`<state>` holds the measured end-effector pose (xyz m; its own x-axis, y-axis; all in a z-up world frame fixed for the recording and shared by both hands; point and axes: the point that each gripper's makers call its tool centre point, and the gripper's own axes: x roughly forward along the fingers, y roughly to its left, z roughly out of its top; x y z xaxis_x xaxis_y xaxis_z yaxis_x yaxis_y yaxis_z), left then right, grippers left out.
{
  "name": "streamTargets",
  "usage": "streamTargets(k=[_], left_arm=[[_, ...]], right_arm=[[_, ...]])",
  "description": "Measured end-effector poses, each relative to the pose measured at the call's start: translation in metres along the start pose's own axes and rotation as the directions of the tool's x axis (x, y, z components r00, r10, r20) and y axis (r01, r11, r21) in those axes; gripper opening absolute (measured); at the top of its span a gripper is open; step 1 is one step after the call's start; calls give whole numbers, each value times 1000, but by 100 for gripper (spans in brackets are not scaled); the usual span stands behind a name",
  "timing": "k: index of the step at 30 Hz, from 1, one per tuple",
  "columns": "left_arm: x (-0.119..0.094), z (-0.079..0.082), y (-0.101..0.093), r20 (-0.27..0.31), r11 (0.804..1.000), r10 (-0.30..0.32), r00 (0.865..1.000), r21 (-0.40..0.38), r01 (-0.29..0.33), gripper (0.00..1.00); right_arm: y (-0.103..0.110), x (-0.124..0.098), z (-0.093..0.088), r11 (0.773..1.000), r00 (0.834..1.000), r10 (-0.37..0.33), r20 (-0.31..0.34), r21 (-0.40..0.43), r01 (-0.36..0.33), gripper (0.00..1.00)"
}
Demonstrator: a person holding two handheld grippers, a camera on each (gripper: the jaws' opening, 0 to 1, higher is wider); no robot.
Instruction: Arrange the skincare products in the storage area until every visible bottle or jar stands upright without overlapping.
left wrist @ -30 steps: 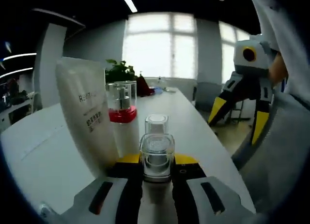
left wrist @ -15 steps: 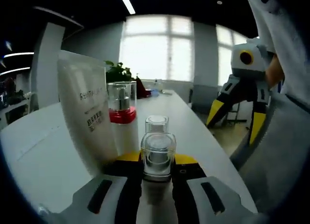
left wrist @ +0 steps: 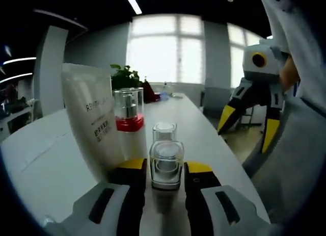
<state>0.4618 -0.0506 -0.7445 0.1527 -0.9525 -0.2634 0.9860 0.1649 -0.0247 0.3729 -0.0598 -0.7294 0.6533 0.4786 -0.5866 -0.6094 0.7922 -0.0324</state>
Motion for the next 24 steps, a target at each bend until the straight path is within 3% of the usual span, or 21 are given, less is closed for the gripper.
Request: streamTargets(k=[11,24], left_arm=[[-10,4,1,-21,999,14,1000,44,-13,28],[-35,49,-9,19,993,67,998,101,-68,30]], right_arm=[[0,1,0,1000,1000,3,-7,-23,-3,43],[2,1,3,998,1000,3,-4,-69,-3,44]])
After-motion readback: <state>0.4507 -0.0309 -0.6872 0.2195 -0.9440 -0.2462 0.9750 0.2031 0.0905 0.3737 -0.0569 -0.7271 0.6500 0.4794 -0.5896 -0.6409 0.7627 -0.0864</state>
